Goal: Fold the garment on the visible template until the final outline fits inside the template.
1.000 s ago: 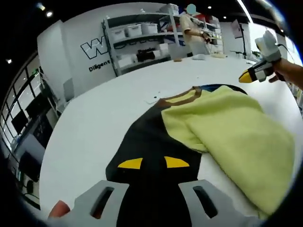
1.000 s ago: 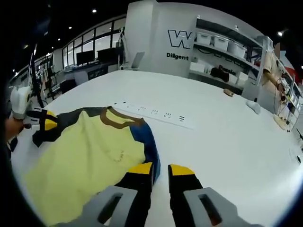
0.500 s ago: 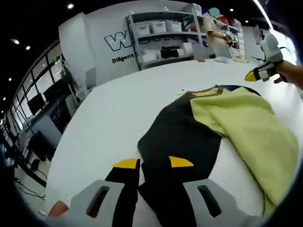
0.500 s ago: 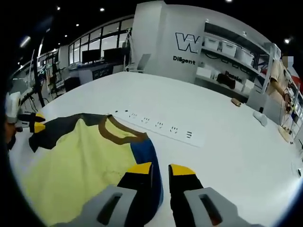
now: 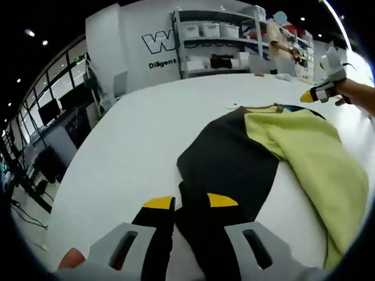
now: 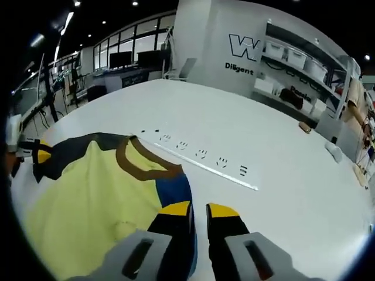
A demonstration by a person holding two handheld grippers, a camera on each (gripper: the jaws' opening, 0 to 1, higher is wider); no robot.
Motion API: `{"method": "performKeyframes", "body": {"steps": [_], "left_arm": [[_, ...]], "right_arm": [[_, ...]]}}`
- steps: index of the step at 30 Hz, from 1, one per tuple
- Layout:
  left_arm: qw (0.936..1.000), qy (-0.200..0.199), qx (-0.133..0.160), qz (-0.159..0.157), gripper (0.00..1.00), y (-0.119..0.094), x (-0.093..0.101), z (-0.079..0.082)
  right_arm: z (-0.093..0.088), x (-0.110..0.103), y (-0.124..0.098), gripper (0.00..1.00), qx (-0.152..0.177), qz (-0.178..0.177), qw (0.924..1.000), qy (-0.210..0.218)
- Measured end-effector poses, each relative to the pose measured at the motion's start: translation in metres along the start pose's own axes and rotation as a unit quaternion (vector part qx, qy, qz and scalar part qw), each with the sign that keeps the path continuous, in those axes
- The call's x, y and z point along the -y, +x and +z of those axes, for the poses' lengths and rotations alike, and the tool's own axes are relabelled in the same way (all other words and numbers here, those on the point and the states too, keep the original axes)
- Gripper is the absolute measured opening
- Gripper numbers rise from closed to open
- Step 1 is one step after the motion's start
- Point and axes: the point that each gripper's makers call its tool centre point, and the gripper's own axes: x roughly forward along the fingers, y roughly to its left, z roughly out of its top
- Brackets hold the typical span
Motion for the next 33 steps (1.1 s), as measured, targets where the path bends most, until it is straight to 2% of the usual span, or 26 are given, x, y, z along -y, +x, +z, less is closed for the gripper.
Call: {"method": "performKeyframes", "body": {"steps": [4,6,10,13,23,33], "left_arm": [[1.0000,-0.003,0.003,-0.003,0.15,-0.001,0.001,0.000],[1.0000,-0.001,0.002,-0.003,0.13,-0.001,0.001,0.000],[0.9999,0.010,-0.004,-0.002,0.07,0.000,0.000,-0.002],[0.9996,0.024,-0.012,-0.002,0.02,0.000,-0.001,-0.003],[0.9976,0.063,-0.028,-0.010,0.00,0.004,-0.009,-0.001],[0.9953,0.091,-0.032,-0.008,0.00,0.007,-0.023,0.001]], "right_arm": [[-0.010,-0.005,0.003,0.04,-0.023,0.013,0.9996,-0.001],[-0.012,-0.006,0.004,0.00,-0.026,0.016,0.9995,-0.002],[-0.019,-0.001,0.006,0.00,-0.037,0.013,0.9992,-0.012],[-0.016,0.002,0.006,0.00,-0.032,0.010,0.9993,-0.015],[-0.006,0.017,0.006,0.00,-0.022,0.001,0.9995,-0.023],[-0.013,0.030,0.013,0.00,-0.031,-0.003,0.9992,-0.024]]}}
